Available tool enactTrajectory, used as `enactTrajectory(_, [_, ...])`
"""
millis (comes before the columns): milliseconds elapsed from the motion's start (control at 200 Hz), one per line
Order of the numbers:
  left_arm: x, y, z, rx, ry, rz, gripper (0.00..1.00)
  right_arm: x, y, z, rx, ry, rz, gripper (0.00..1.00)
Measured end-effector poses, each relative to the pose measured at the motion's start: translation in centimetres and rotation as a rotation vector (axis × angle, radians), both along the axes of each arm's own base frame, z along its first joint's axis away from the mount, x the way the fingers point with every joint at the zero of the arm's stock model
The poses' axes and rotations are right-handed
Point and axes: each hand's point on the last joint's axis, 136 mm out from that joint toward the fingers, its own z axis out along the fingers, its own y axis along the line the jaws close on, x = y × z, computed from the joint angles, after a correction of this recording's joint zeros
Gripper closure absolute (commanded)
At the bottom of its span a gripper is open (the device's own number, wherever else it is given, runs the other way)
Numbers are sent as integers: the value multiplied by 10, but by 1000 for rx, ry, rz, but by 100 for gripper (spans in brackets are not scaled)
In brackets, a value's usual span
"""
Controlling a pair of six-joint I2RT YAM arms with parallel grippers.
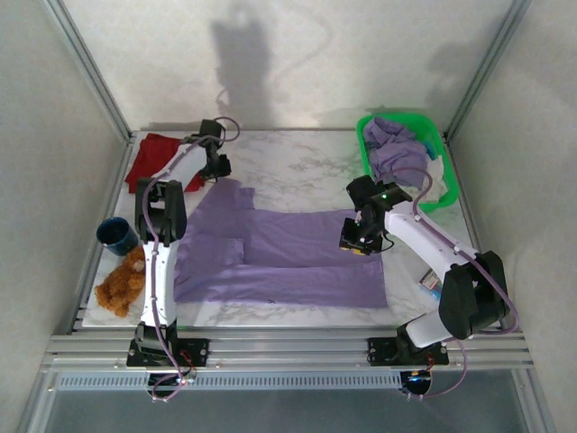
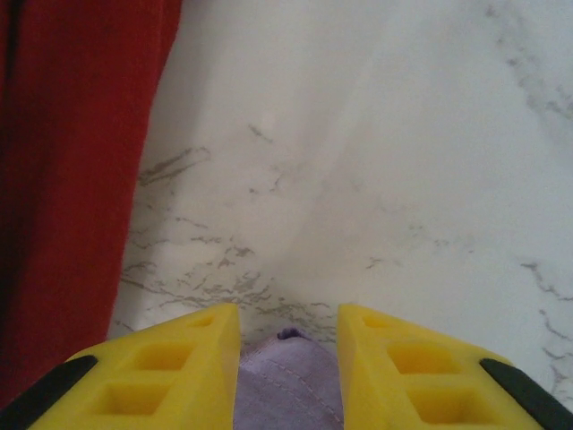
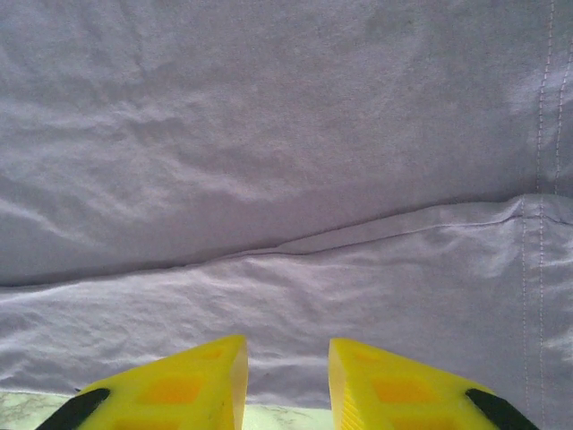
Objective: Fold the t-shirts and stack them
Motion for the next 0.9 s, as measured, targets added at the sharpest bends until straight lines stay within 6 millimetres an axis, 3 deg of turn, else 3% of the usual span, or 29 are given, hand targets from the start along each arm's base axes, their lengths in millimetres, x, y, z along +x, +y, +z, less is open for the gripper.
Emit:
enactTrajectory(90, [-3,-1,-4,5,12,-2,67,0,0,0,0,0,0,70])
enactTrajectory(175, [-3,-2,-7,10,17,-3,74,0,0,0,3,1,0,70])
enactTrajectory(355, [-4,-4,-10,21,20,-11,100,0,0,0,2,1,-1,70])
enactTrajectory(526, [-4,-4,-8,28,16,-10,100,2,-3,0,-13,-7,-9,70])
enactTrajectory(666, [-22,-3,-3,37,32,-10,100,8,-14,-1,-58,-33,-43,71])
enactTrajectory(776, [-46,-4,15,39,28,-14,100,23,-26,1,-109,-94,-108,72])
enactTrajectory(896, [-69,-9,47,29,-22,-18,100,43,-44,5,-196,-191,-181,73])
